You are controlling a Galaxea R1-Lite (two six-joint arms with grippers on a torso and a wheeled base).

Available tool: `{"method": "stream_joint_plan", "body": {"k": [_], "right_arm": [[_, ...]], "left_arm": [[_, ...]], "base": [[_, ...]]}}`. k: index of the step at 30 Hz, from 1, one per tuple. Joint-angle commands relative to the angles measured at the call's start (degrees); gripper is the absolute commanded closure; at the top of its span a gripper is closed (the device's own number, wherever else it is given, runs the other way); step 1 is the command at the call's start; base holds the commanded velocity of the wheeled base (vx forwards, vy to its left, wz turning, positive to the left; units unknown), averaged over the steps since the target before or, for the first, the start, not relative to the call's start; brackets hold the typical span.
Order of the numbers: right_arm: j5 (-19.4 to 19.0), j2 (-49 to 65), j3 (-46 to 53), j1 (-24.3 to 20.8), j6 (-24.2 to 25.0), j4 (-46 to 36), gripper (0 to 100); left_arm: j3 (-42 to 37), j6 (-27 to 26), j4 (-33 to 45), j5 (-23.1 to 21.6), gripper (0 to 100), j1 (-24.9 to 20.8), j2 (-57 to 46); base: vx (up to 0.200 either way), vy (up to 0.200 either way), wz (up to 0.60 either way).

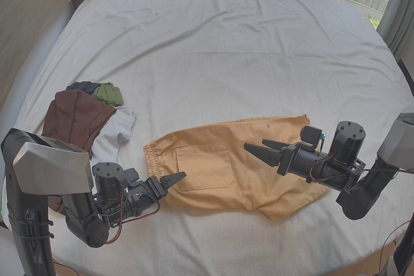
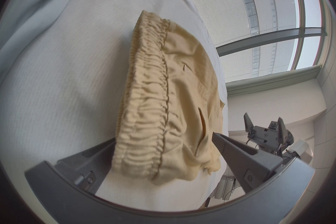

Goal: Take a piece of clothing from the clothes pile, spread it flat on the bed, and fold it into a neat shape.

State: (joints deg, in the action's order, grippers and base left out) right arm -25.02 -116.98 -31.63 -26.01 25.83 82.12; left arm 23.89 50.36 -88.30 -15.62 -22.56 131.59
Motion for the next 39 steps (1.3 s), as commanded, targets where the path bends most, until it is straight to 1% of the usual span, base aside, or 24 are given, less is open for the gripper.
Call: {"method": "stream_joint_plan", "body": {"k": [1, 5, 11, 23, 24, 31, 37, 39], "right_arm": [[0.0, -0.9, 0.0, -0.4, -0.1, 0.1, 0], [0.0, -0.9, 0.0, -0.5, -0.1, 0.1, 0], [0.0, -1.0, 0.0, -0.7, -0.1, 0.1, 0], [0.1, -1.2, 0.0, -0.9, -0.2, 0.1, 0], [0.1, -1.2, 0.0, -0.9, -0.2, 0.1, 0], [0.1, -1.3, -0.1, -0.9, -0.2, 0.1, 0], [0.1, -1.4, -0.1, -0.6, -0.4, 0.1, 0], [0.1, -1.5, -0.1, -0.5, -1.1, 0.1, 0]], "left_arm": [[1.8, 0.1, -0.3, 1.5, 0, 1.2, -0.2], [2.6, 0.3, -0.3, 1.7, 0, 1.9, -1.0], [3.1, 2.0, -0.3, 2.1, 0, 1.8, -1.1], [3.8, 2.7, -0.2, 2.0, 0, 1.4, -0.7], [3.8, 2.7, -0.3, 2.0, 100, 1.4, -0.7], [4.0, 2.6, -0.3, 2.0, 100, 1.9, -1.0], [3.2, 2.9, -0.2, 1.1, 100, 5.2, -5.6], [1.9, 2.7, -0.1, -0.3, 100, 6.3, -7.7]], "base": [[0.000, 0.000, 0.00], [0.000, 0.000, 0.00], [0.000, 0.000, 0.00], [0.000, 0.000, 0.00], [0.000, 0.000, 0.00], [0.000, 0.000, 0.00], [0.000, 0.000, 0.00], [0.000, 0.000, 0.00]]}}
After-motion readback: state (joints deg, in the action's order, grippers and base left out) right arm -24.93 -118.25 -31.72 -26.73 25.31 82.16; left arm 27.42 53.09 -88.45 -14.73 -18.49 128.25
